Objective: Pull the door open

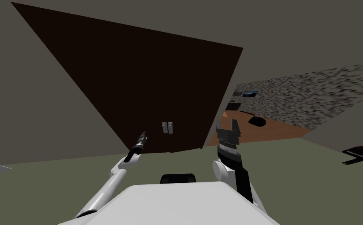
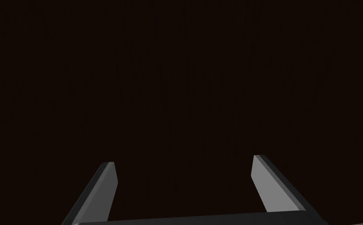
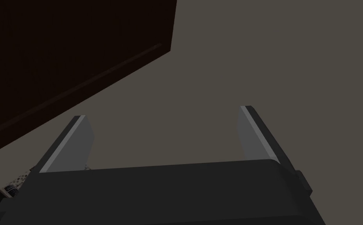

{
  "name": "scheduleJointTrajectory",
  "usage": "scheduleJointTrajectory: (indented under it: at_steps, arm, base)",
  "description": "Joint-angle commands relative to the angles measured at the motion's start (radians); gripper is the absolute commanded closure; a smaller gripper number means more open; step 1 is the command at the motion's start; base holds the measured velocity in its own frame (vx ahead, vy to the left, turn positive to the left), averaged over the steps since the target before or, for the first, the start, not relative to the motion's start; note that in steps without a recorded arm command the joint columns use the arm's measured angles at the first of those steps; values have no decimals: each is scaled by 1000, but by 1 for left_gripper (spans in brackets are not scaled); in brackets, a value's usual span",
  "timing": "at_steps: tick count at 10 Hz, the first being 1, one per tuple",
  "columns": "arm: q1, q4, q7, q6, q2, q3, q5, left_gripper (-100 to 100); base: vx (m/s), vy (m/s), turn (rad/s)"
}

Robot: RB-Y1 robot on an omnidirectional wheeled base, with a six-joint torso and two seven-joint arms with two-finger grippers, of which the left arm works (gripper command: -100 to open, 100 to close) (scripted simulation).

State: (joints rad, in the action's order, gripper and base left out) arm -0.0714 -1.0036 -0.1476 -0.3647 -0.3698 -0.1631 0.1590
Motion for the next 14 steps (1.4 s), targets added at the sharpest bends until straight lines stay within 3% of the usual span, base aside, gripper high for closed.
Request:
scheduleJointTrajectory:
  at_steps: [1,6,7,8,13,14]
  arm:
    - [-11,3,2,-4,9,5,-2,-100]
    - [-59,-18,4,-10,62,58,-12,-100]
    - [-44,-21,-1,-13,50,53,-10,-100]
    - [-44,-21,-1,-13,50,53,-10,100]
    - [-44,-21,-1,-13,50,53,-10,100]
    - [-28,-13,-2,-11,35,41,-7,100]
  base:
    - [207,10,-89]
    - [198,-101,-158]
    - [68,-76,-25]
    - [-3,10,28]
    - [-13,11,-11]
    - [-101,69,101]
